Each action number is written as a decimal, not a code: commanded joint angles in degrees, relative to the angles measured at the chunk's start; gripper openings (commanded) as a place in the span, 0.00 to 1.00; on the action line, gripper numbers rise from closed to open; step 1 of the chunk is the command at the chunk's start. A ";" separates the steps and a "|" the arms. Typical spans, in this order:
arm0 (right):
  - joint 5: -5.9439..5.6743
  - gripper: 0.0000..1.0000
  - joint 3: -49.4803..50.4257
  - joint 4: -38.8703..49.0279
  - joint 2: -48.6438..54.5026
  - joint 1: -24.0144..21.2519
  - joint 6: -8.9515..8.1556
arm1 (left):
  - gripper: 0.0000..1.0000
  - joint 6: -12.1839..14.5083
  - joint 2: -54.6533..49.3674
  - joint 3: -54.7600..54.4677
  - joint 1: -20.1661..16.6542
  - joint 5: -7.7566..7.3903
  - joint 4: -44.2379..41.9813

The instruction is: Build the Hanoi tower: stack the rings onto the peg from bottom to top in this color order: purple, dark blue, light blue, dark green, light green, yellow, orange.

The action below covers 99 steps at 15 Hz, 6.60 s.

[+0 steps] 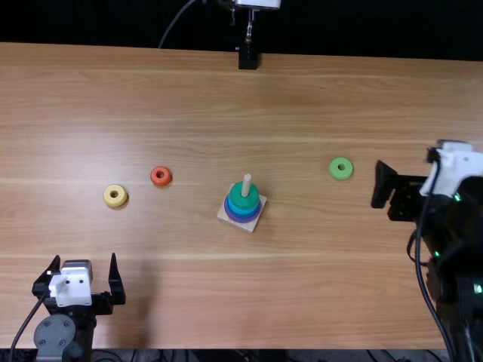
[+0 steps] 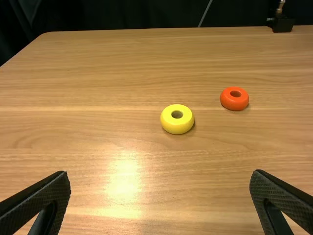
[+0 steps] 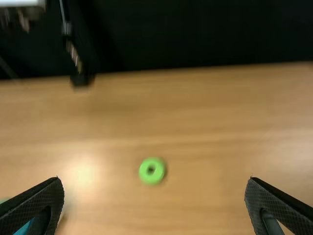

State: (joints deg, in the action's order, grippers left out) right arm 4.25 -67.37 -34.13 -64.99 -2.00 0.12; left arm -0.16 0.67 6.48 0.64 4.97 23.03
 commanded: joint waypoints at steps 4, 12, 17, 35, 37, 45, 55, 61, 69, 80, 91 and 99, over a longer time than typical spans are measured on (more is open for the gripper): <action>-4.25 1.00 -13.31 -10.02 -21.05 3.58 -0.96 | 1.00 0.48 -0.67 -6.48 -0.38 0.93 2.50; -4.46 1.00 -18.67 -10.33 -43.55 3.67 -11.19 | 1.00 0.48 -0.67 -6.48 -0.38 0.93 2.50; -4.67 1.00 -23.68 -10.33 -51.20 3.93 -11.09 | 1.00 0.48 -0.67 -6.48 -0.38 0.93 2.50; -5.09 1.00 -29.04 -10.02 -61.40 5.60 -11.83 | 1.00 0.48 -0.67 -6.48 -0.38 0.93 2.50; -5.83 0.88 -29.04 -10.02 -61.48 5.60 -11.83 | 1.00 0.48 -0.67 -6.48 -0.38 0.93 2.50; -8.68 0.00 -28.43 -10.44 -62.01 6.22 -11.09 | 1.00 0.48 -0.67 -6.48 -0.38 0.93 2.50; -8.89 0.00 -40.12 -28.26 -51.82 15.36 -11.72 | 1.00 0.48 -0.67 -6.48 -0.38 0.93 2.50; -8.58 0.00 -54.97 -48.20 -49.88 22.65 -12.04 | 1.00 0.48 -0.67 -6.48 -0.38 0.93 2.50; -8.58 0.00 -61.12 -49.67 -49.97 31.44 -12.14 | 1.00 0.48 -0.67 -6.48 -0.38 0.93 2.50; -8.58 0.00 -64.64 -49.67 -50.67 36.98 -14.57 | 1.00 0.48 -0.67 -6.48 -0.38 0.93 2.50; -8.58 0.00 -64.11 -49.89 -54.10 36.37 -14.57 | 1.00 0.48 -0.67 -6.48 -0.38 0.93 2.50; -8.58 0.00 -62.79 -50.20 -55.86 36.37 -14.57 | 1.00 0.48 -0.67 -6.48 -0.38 0.93 2.50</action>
State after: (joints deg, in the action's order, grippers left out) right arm -4.08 -130.41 -84.23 -119.85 34.46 -14.06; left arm -0.19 0.67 6.48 0.64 5.17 23.05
